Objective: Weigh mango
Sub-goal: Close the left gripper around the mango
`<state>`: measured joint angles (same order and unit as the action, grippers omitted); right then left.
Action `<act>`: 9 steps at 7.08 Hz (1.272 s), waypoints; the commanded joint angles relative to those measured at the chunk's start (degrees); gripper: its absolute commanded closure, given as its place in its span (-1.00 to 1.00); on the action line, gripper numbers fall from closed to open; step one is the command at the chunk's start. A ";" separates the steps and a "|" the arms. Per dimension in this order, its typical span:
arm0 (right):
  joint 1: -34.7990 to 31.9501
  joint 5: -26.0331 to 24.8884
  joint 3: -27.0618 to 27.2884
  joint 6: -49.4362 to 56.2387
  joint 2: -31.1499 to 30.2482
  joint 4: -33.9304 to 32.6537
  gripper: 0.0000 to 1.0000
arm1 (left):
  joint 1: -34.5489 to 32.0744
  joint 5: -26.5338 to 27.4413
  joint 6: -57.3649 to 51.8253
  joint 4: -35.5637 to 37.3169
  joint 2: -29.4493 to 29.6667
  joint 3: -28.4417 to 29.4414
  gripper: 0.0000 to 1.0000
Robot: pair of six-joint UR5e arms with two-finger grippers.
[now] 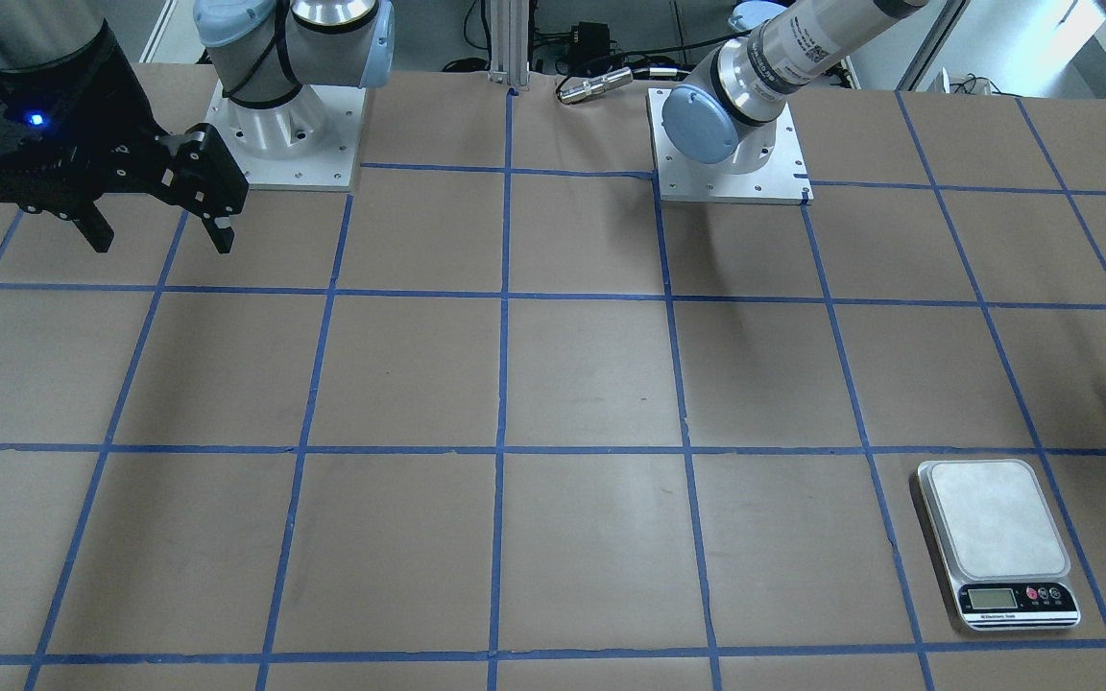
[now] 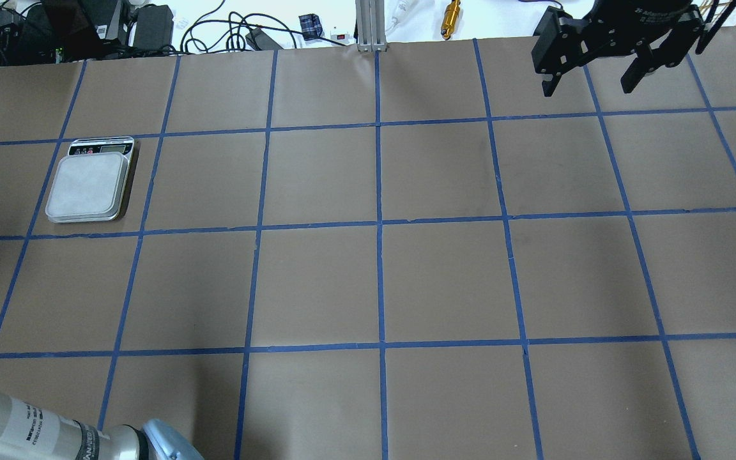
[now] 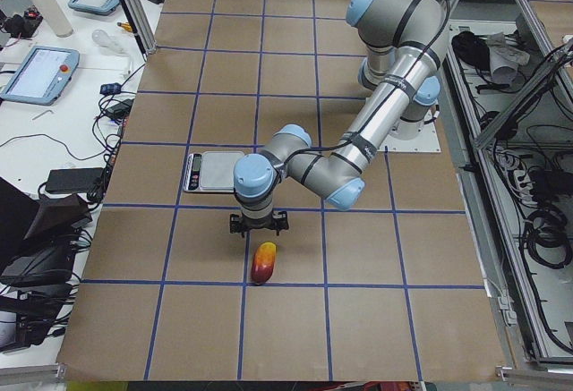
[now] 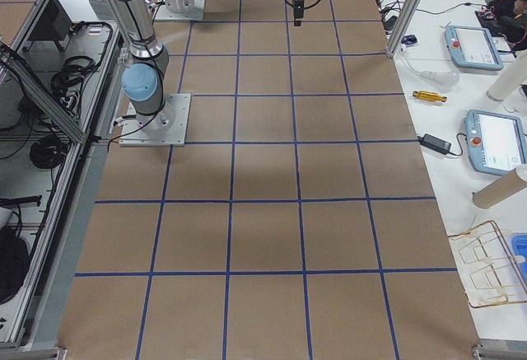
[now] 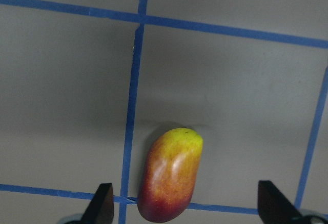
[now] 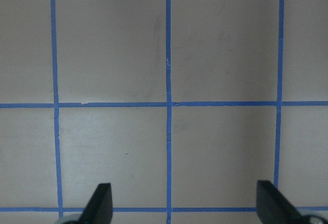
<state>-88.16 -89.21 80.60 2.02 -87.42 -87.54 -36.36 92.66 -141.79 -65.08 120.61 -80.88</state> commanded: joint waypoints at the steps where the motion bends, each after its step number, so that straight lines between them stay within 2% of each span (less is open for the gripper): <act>1: 0.00 0.00 0.00 0.00 0.05 0.00 -1.00 | 0.85 -0.38 -6.29 1.45 3.49 1.24 -1.00; 4: 0.09 0.00 0.00 0.00 -0.03 0.00 -1.00 | 3.22 -0.29 -10.09 2.85 6.56 1.16 -1.00; 8: 0.00 0.00 0.00 0.00 0.05 0.00 -1.00 | 4.37 -0.73 -12.02 5.85 7.36 1.16 -1.00; 9: 0.00 0.00 0.00 0.00 0.05 0.00 -1.00 | 4.37 -2.56 -12.11 5.93 7.97 0.99 -1.00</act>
<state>-88.15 -89.21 80.60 2.02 -87.38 -87.54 -32.03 91.62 -153.72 -59.33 128.00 -79.74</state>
